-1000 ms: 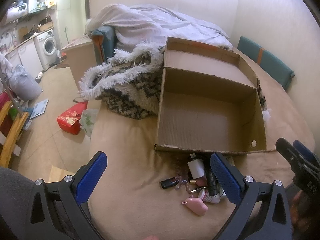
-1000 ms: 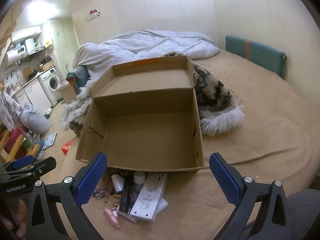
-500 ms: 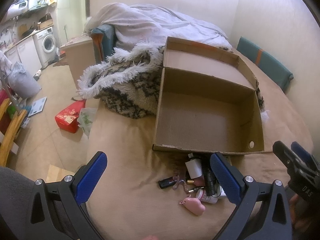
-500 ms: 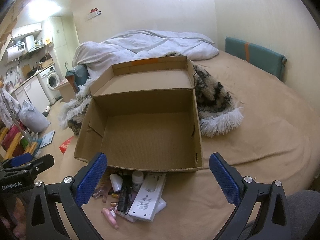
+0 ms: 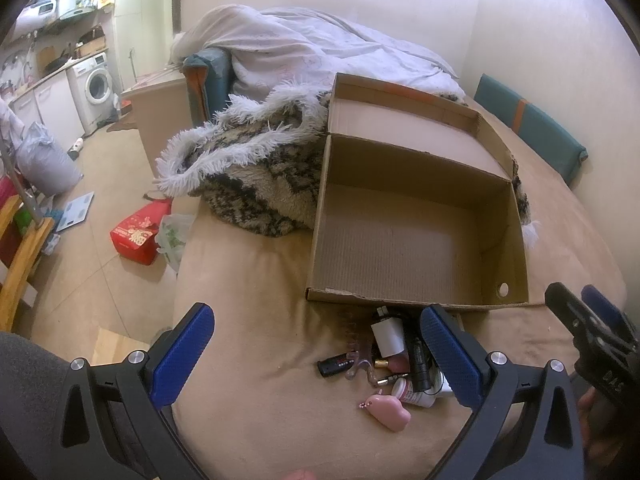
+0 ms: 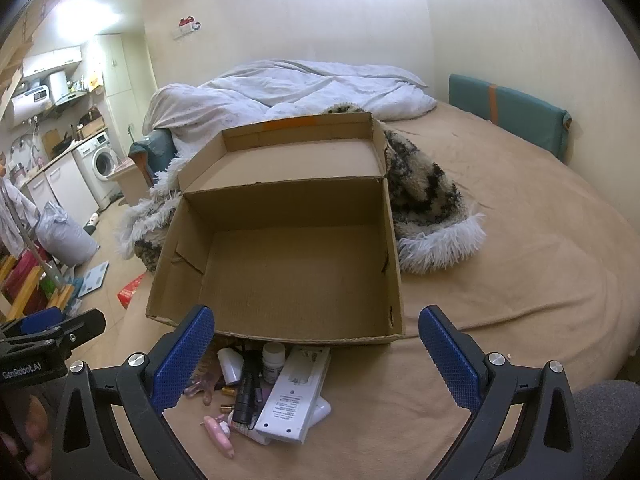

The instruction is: Organize rigid objects

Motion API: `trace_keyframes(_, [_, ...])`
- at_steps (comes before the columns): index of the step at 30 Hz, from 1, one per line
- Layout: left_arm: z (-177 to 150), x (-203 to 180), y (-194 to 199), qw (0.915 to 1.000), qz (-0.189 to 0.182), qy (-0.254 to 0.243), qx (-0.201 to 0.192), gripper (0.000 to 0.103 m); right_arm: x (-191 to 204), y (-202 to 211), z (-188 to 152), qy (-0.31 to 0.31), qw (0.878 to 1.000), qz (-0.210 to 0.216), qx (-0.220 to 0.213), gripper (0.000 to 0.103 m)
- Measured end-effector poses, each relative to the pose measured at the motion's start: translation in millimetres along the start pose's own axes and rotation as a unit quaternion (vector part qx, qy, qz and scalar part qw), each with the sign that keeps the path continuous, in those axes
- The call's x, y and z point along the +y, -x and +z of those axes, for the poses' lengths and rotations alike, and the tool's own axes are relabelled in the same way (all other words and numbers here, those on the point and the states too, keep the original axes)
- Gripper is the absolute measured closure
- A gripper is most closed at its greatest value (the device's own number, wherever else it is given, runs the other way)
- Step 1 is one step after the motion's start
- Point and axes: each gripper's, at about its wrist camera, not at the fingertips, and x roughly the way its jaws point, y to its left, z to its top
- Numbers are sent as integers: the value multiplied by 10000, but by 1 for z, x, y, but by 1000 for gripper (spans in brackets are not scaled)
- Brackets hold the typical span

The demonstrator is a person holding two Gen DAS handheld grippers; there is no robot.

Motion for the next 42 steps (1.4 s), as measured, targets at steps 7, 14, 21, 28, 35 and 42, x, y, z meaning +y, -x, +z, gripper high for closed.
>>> trace_keyframes(7, [-1,1,-4,10000,16,6,85,0,-2,0,1,-24,10000,-11,-28,0])
trace_keyframes(14, [-1,2,-4,10000,18,16,87,0,-3,-1,1,-60,10000,-7,-25,0])
trace_keyframes(21, [-2,4,-6,10000,36,27,83,0,-3,-1,1,-63,10000,-4,-21,0])
trace_keyframes(28, [-2,4,-6,9999,37,26,90,0,-3,-1,1,-59,10000,-3,-18,0])
trace_keyframes(35, [-2,5,-8,9999,45,20,155,0,-2,-1,-1,-53,10000,2,-10,0])
trace_keyframes(42, [1,6,-11,9997,52,29,251,0,-1,-1,-3,-53,10000,17,18,0])
